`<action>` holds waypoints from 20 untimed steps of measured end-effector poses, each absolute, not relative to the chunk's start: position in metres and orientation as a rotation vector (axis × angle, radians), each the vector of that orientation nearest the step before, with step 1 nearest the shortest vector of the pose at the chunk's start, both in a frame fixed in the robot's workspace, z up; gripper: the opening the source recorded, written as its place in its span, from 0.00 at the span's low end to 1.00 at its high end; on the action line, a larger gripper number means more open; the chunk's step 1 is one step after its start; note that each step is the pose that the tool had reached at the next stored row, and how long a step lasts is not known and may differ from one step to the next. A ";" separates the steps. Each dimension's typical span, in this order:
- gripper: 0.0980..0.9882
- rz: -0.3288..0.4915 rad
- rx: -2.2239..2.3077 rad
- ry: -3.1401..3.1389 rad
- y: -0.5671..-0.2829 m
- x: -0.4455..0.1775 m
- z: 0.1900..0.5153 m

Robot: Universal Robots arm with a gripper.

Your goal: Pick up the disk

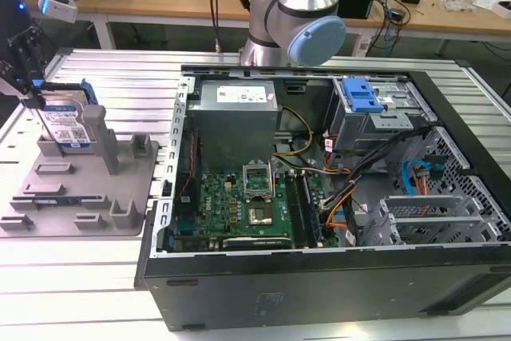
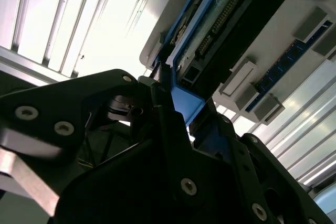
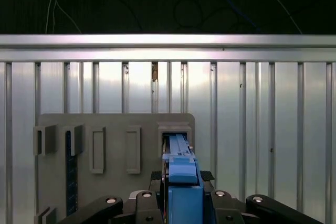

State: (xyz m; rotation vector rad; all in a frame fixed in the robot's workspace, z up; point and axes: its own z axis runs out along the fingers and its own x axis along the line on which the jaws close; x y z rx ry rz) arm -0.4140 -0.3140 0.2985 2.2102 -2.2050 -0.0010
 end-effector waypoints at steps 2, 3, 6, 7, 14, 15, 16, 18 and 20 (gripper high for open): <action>0.30 -0.001 2.210 -2.205 -0.314 -0.414 0.298; 0.30 -0.001 2.210 -2.205 -0.314 -0.414 0.298; 0.30 -0.001 2.210 -2.205 -0.314 -0.414 0.298; 0.30 -0.001 2.210 -2.205 -0.314 -0.414 0.298; 0.30 -0.001 2.210 -2.205 -0.314 -0.414 0.320; 0.30 -0.001 2.210 -2.205 -0.314 -0.414 0.325; 0.30 -0.001 2.210 -2.205 -0.314 -0.414 0.329; 0.30 -0.001 2.211 -2.205 -0.314 -0.414 0.339; 0.30 -0.001 2.211 -2.204 -0.314 -0.414 0.350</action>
